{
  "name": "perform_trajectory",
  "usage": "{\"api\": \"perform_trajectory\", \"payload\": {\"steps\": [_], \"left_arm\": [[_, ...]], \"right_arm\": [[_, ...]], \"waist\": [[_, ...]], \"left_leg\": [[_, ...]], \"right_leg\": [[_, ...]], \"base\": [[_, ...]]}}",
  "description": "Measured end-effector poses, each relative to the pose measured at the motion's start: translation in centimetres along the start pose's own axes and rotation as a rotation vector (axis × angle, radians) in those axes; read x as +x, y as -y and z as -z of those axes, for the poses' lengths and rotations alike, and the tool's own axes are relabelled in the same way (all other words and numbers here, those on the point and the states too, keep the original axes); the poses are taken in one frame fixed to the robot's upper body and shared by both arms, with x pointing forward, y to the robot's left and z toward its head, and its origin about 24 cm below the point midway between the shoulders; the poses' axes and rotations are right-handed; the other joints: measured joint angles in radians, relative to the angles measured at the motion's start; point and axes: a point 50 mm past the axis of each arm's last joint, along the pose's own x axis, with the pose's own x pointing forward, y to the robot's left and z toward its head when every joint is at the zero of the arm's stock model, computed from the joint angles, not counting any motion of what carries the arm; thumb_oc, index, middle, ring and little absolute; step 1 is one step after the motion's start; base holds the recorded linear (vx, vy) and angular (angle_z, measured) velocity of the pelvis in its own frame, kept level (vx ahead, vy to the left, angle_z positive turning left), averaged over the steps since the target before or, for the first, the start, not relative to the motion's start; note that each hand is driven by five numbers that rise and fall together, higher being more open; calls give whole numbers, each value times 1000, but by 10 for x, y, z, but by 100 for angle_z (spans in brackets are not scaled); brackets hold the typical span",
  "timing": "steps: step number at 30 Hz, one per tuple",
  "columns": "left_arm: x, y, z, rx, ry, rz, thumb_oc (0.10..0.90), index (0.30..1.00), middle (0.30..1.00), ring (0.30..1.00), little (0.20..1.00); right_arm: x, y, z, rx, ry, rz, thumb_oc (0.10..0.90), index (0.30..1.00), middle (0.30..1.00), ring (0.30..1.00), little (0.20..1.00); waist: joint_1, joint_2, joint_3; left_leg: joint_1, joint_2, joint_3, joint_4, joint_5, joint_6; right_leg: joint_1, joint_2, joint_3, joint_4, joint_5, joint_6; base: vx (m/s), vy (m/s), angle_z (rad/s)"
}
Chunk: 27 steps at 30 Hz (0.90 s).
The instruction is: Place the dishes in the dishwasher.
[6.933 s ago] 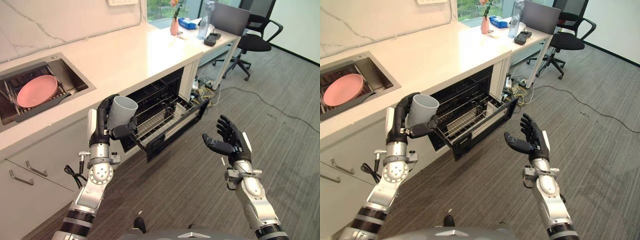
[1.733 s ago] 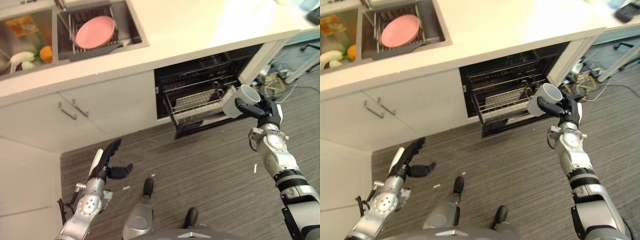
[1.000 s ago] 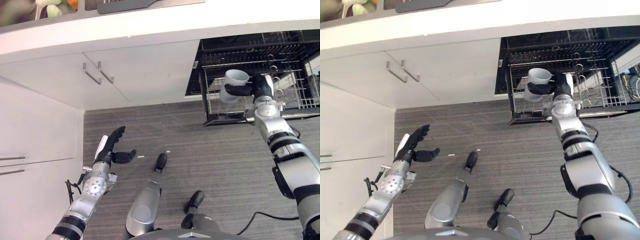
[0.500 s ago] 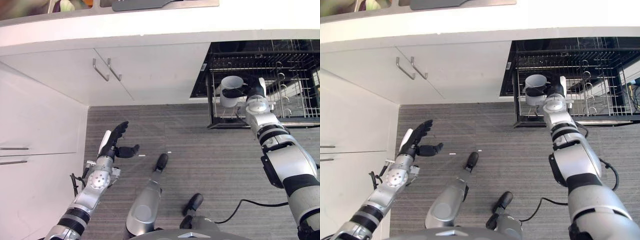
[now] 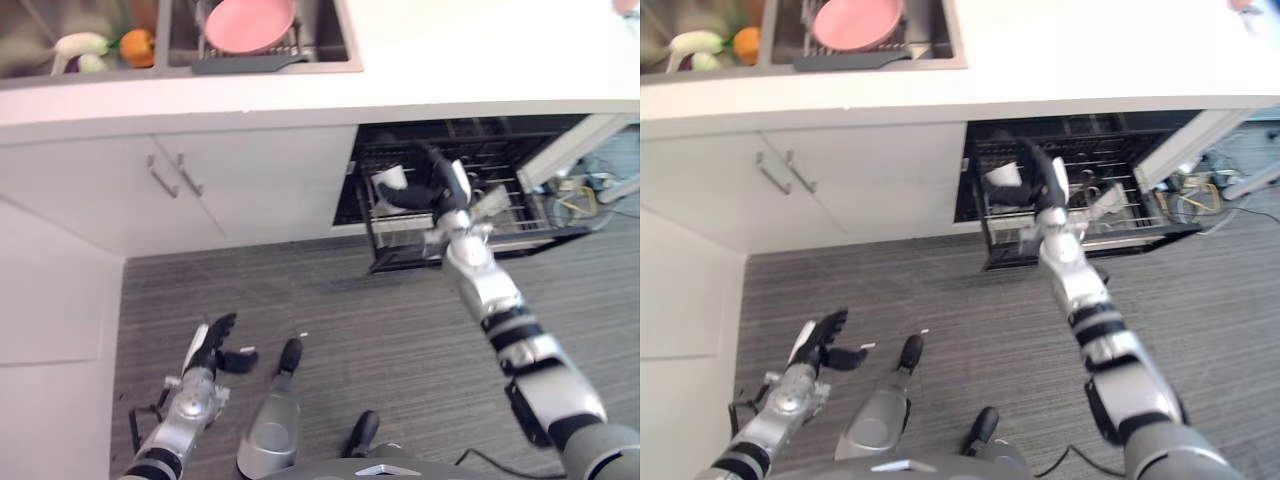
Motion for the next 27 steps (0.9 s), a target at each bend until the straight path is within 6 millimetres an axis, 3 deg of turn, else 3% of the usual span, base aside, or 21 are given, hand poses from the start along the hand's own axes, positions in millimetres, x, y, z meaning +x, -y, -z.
{"api": "perform_trajectory", "payload": {"steps": [2,3,4,5,6,7,8,9,11,12,14,16,18,19,21,22,23,24,25,26,27], "left_arm": [[-10,19,31,-99,-145,-25,800,900,900,900,900],[-10,19,31,-99,-145,-25,800,900,900,900,900],[-21,34,64,-233,-361,-90,800,900,900,900,900],[-21,34,64,-233,-361,-90,800,900,900,900,900],[-44,38,105,-247,-611,-119,800,900,900,900,900],[-60,42,124,-247,-700,-121,800,900,900,900,900],[-60,42,124,-247,-700,-121,800,900,900,900,900],[-78,51,139,-290,-787,-125,800,900,900,900,900],[-98,58,154,-307,-861,-121,800,900,900,900,900],[-98,58,154,-307,-861,-121,800,900,900,900,900],[-101,56,157,-273,-844,-107,800,900,900,900,900],[-104,56,159,-270,-850,-106,800,900,900,900,900],[-99,53,156,-304,-842,-133,800,900,900,900,900],[-99,53,156,-304,-842,-133,800,900,900,900,900],[-70,53,130,-324,-745,-130,800,900,900,900,900],[-63,52,123,-319,-741,-131,800,900,900,900,900],[-63,52,123,-319,-741,-131,800,900,900,900,900],[-66,51,127,-303,-756,-141,800,900,900,900,900],[-71,50,132,-293,-786,-146,800,900,900,900,900],[-71,50,132,-293,-786,-146,800,900,900,900,900],[-79,48,141,-310,-847,-163,800,900,900,900,900]], "right_arm": [[-59,13,42,199,-108,123,800,900,900,900,900],[-59,13,42,199,-108,123,800,900,900,900,900],[-93,19,52,277,-140,183,800,900,900,900,900],[-93,19,52,277,-140,183,800,900,900,900,900],[-105,27,60,282,-171,204,800,900,900,900,900],[-111,41,60,307,-149,268,800,900,900,900,900],[-111,41,60,307,-149,268,800,900,900,900,900],[-121,54,57,303,-128,302,800,900,900,900,900],[-124,62,44,233,-83,241,800,900,900,900,900],[-124,62,44,233,-83,241,800,900,900,900,900],[-112,66,17,171,37,159,800,900,900,900,900],[-101,59,7,185,93,127,800,900,900,900,900],[-81,40,-13,208,186,48,800,900,900,900,900],[-81,40,-13,208,186,48,800,900,900,900,900],[-65,34,-49,154,345,-17,800,900,900,900,900],[-67,42,-52,125,370,12,800,900,900,900,900],[-67,42,-52,125,370,12,800,900,900,900,900],[-68,44,-54,117,384,23,800,900,900,900,900],[-68,45,-55,109,390,30,800,900,900,900,900],[-68,45,-55,109,390,30,800,900,900,900,900],[-72,47,-47,77,355,40,800,900,900,900,900]], "waist": [[-27,21,-30],[-27,21,-30],[-59,48,-48],[-59,48,-48],[-128,75,-78],[-171,103,-102],[-171,103,-102],[-196,131,-141],[-203,174,-187],[-203,174,-187],[-194,205,-217],[-191,224,-228],[-167,218,-207],[-167,218,-207],[-111,193,-108],[-108,177,-85],[-108,177,-85],[-90,163,-85],[-89,159,-82],[-89,159,-82],[-86,116,-68]], "left_leg": [[25,2,16,0,-19,-5],[25,2,16,0,-19,-5],[59,0,39,-1,-26,1],[59,0,39,-1,-26,1],[82,12,71,-2,-32,-2],[88,31,87,-2,-33,-9],[88,31,87,-2,-33,-9],[100,47,102,-6,-38,-17],[128,75,130,-6,-43,-28],[128,75,130,-6,-43,-28],[129,105,118,-6,-31,-48],[128,119,117,0,-27,-56],[43,121,111,132,-6,-89],[43,121,111,132,-6,-89],[-209,116,84,441,119,-191],[-288,138,208,485,91,-164],[-288,138,208,485,91,-164],[-270,224,458,183,3,-88],[-265,265,530,19,-29,-83],[-265,265,530,19,-29,-83],[-250,293,536,46,-86,-80]], "right_leg": [[14,-5,13,1,-2,-3],[14,-5,13,1,-2,-3],[34,-13,37,1,-3,-3],[34,-13,37,1,-3,-3],[43,-6,74,-2,1,-7],[37,3,95,-2,5,-15],[37,3,95,-2,5,-15],[34,14,113,-3,-1,-20],[45,37,144,-3,-3,-30],[45,37,144,-3,-3,-30],[48,73,139,-3,-7,-49],[48,89,140,-3,-9,-59],[7,93,141,41,-26,-91],[7,93,141,41,-26,-91],[-74,55,77,179,-81,-150],[-52,45,2,163,-82,-148],[-52,45,2,163,-82,-148],[-63,61,-49,152,-87,-140],[-71,85,-62,152,-87,-140],[-71,85,-62,152,-87,-140],[-39,92,-82,129,-86,-119]], "base": [[4,-38,-16],[-17,-23,-28],[-14,-17,-22],[-10,-35,-66],[-9,-54,-61],[-9,-54,-61],[-21,-66,-35],[-9,-89,-37],[-9,-110,-46],[-5,-65,-17],[-11,-83,5],[-60,-68,2],[-114,-79,1],[-36,-39,15],[272,93,102],[268,101,128],[157,116,126],[294,270,64],[294,270,64],[333,307,39],[103,100,20]]}}
